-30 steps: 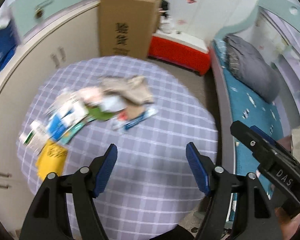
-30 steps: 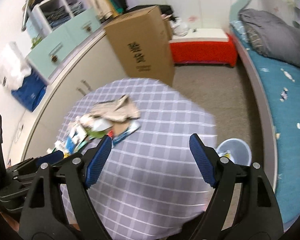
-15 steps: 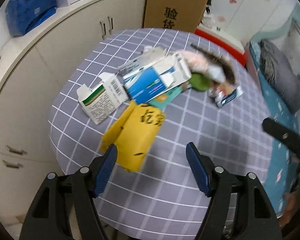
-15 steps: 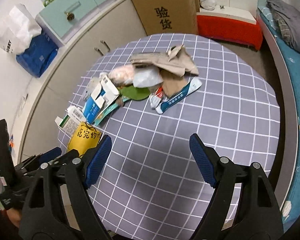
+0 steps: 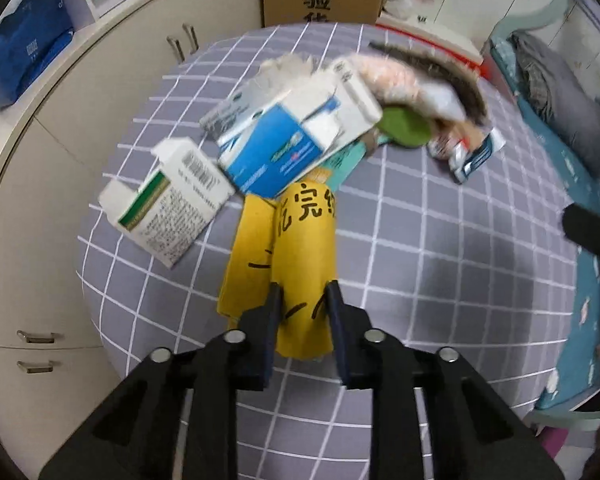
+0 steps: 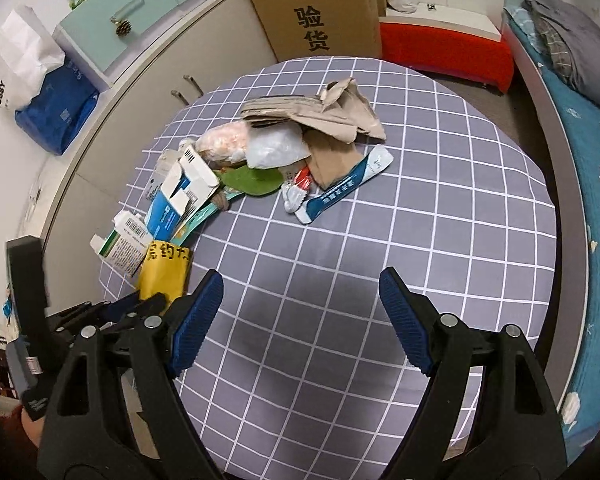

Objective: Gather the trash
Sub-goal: 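Return the left gripper to the table and grasp the yellow snack bag, then grasp the blue-and-white toothpaste tube with the right gripper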

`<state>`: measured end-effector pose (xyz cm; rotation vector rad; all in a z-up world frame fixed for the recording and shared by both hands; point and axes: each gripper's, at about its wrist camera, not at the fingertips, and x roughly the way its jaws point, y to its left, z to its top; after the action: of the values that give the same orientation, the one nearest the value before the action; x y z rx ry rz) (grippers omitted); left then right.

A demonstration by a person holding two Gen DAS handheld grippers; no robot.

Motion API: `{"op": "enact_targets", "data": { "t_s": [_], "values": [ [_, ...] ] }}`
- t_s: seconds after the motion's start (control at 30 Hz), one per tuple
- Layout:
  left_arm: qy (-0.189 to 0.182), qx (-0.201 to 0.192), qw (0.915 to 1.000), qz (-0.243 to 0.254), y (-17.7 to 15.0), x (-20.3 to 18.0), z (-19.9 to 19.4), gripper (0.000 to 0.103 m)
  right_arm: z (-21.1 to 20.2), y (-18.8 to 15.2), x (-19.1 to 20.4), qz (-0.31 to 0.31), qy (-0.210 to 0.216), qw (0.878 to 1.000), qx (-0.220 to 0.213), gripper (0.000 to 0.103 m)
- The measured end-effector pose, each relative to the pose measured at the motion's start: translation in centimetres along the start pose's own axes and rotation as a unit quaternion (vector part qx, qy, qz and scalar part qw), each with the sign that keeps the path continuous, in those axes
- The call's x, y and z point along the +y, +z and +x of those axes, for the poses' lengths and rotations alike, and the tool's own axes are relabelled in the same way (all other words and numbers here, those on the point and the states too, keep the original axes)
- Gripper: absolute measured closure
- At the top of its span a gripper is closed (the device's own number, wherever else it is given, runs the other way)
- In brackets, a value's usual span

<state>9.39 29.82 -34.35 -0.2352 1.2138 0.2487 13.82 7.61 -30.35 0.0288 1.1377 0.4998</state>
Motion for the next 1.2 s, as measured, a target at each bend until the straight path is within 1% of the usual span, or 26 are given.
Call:
{"op": "enact_targets", "data": {
  "t_s": [0.07, 0.17, 0.23, 0.33, 0.47, 0.57, 0.63, 0.67, 0.77, 0.8, 0.83, 0.93, 0.97, 1.03, 1.07, 1.1, 1.2],
  "values": [
    [-0.018, -0.011, 0.9997, -0.009, 0.4, -0.2, -1.0, 0.084, 0.0, 0.2, -0.3, 0.006, -0.001, 1.000, -0.002, 0.024],
    [-0.059, -0.026, 0.9976, -0.023, 1.4, -0.6, -2.4, 0.085, 0.4, 0.7, -0.8, 0.017, -0.001, 1.000, -0.003, 0.024],
    [-0.074, -0.035, 0.9964, -0.022, 2.0, -1.0, -3.0, 0.085, 0.8, 1.0, -1.2, 0.025, -0.001, 1.000, -0.003, 0.024],
    [-0.098, -0.048, 0.9940, -0.012, 3.2, -2.6, -3.7, 0.085, 1.4, 1.6, -1.8, 0.037, -0.003, 0.999, -0.002, 0.024],
    [-0.110, -0.063, 0.9919, -0.007, 4.2, -4.0, -4.4, 0.085, 2.3, 2.6, -2.7, 0.053, -0.005, 0.999, -0.001, 0.024],
    [-0.110, -0.067, 0.9916, -0.011, 5.1, -4.3, -4.2, 0.085, 3.2, 3.5, -3.4, 0.064, -0.004, 0.998, 0.000, 0.024],
    [-0.105, -0.068, 0.9921, -0.010, 5.8, -4.4, -3.7, 0.085, 4.2, 4.1, -3.8, 0.070, -0.002, 0.998, 0.003, 0.033],
    [-0.105, -0.070, 0.9920, -0.012, 6.3, -4.4, -3.4, 0.085, 4.6, 4.4, -3.9, 0.073, -0.001, 0.997, 0.005, 0.040],
    [-0.102, -0.073, 0.9921, -0.008, 7.6, -4.8, -2.5, 0.085, 6.3, 5.2, -4.3, 0.076, 0.000, 0.997, 0.011, 0.042],
    [-0.100, -0.074, 0.9922, -0.007, 7.9, -4.8, -2.3, 0.085, 7.0, 5.5, -4.3, 0.076, 0.001, 0.997, 0.013, 0.048],
    [-0.098, -0.075, 0.9924, -0.005, 8.3, -5.0, -2.1, 0.085, 7.6, 5.7, -4.4, 0.077, 0.003, 0.997, 0.017, 0.050],
    [-0.095, -0.073, 0.9928, -0.002, 9.0, -5.3, -1.3, 0.085, 9.3, 6.2, -4.4, 0.071, 0.000, 0.997, 0.029, 0.053],
    [-0.093, -0.072, 0.9931, 0.001, 9.2, -5.4, -1.0, 0.085, 10.0, 6.3, -4.3, 0.065, -0.007, 0.997, 0.037, 0.058],
    [-0.091, -0.070, 0.9934, 0.004, 9.3, -5.7, -0.8, 0.085, 10.2, 6.3, -4.0, 0.048, -0.016, 0.998, 0.036, 0.068],
    [-0.090, -0.068, 0.9935, 0.005, 9.3, -5.9, -0.7, 0.085, 10.2, 6.1, -3.9, 0.043, -0.016, 0.998, 0.037, 0.071],
    [-0.090, -0.067, 0.9937, 0.007, 9.3, -6.1, -0.6, 0.085, 10.2, 6.1, -3.9, 0.040, -0.013, 0.998, 0.041, 0.078],
    [-0.089, -0.061, 0.9941, 0.011, 9.3, -7.0, -0.7, 0.085, 10.0, 5.8, -4.5, 0.045, 0.000, 0.997, 0.057, 0.088]
  ]
}}
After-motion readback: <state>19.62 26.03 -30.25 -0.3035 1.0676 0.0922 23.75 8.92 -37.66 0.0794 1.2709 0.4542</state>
